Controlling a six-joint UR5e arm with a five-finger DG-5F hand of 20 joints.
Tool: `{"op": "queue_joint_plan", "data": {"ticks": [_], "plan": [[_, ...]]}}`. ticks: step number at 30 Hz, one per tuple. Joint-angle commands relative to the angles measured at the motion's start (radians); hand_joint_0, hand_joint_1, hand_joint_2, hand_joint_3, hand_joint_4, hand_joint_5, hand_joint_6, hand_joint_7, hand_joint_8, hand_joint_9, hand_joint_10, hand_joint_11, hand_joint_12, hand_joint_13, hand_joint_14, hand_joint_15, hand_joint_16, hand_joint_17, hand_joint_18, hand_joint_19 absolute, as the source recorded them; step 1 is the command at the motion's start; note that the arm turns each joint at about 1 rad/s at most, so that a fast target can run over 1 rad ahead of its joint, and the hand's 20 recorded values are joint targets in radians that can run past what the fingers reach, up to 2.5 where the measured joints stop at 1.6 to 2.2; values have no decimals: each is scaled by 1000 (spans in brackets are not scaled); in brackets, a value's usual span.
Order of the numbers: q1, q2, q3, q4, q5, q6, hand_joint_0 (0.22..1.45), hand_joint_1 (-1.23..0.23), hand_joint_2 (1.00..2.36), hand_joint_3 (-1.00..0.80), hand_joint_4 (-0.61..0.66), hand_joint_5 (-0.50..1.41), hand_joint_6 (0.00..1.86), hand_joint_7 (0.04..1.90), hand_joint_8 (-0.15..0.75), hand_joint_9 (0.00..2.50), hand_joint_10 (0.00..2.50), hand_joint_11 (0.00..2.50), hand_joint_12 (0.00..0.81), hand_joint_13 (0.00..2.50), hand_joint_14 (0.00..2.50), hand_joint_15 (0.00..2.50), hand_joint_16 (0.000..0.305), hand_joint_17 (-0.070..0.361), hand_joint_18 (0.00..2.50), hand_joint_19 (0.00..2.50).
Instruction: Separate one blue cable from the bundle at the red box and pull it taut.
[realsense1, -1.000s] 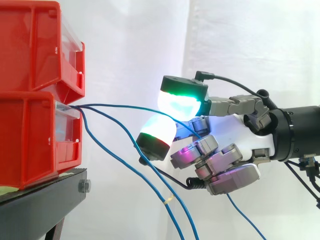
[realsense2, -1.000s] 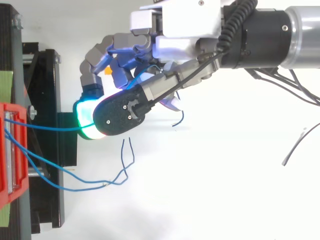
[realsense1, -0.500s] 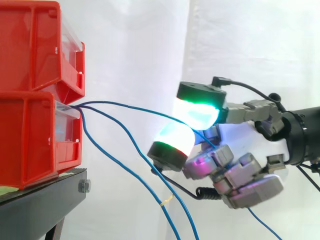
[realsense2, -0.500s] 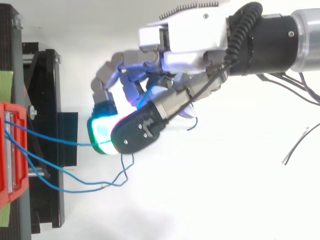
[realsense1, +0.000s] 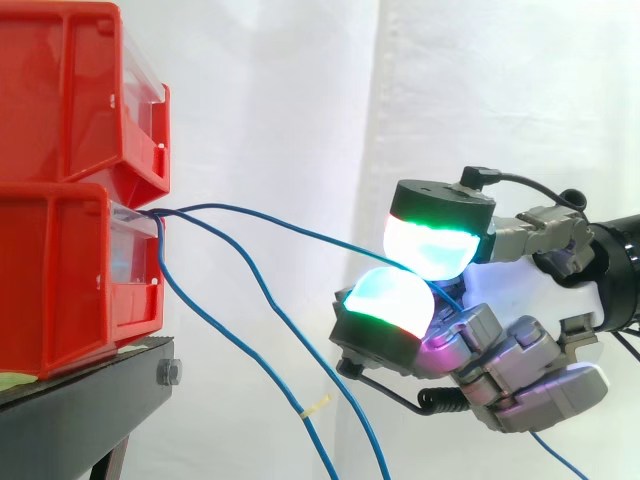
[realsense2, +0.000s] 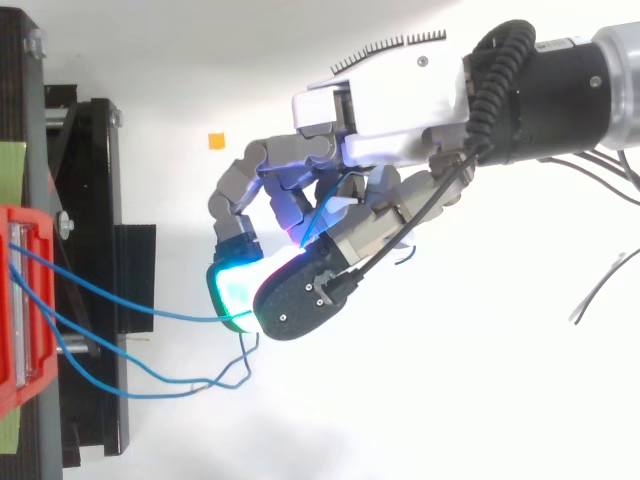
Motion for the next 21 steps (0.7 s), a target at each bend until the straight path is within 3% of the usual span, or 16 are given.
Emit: {"op": "queue_joint_plan", "data": {"ticks": [1, 8, 14, 18, 21], "plan": [[1, 9, 0, -40, -1, -22, 642, -785, 1019, -59, -264, -153, 901, 1242, 263, 403, 2500, 2191, 616, 1353, 2500, 1780, 69, 155, 1734, 971], [-1, 32, -26, -73, 1, -36, 645, -787, 1017, -55, -266, -151, 900, 1240, 260, 411, 2500, 2176, 609, 1357, 2500, 1759, 69, 156, 1745, 957], [8, 111, -150, -7, 59, -34, 646, -787, 1016, -50, -273, -149, 899, 1260, 261, 418, 2500, 2166, 609, 1361, 2500, 1772, 70, 157, 1749, 948], [13, 138, -221, 32, 79, -34, 646, -784, 1017, -40, -281, -147, 899, 1267, 263, 418, 2500, 2201, 612, 1363, 2500, 1794, 69, 156, 1750, 946], [19, 154, -282, 104, 97, -31, 646, -783, 1016, -36, -282, -147, 899, 1274, 265, 416, 2500, 2211, 611, 1364, 2500, 1794, 70, 158, 1743, 963]]}}
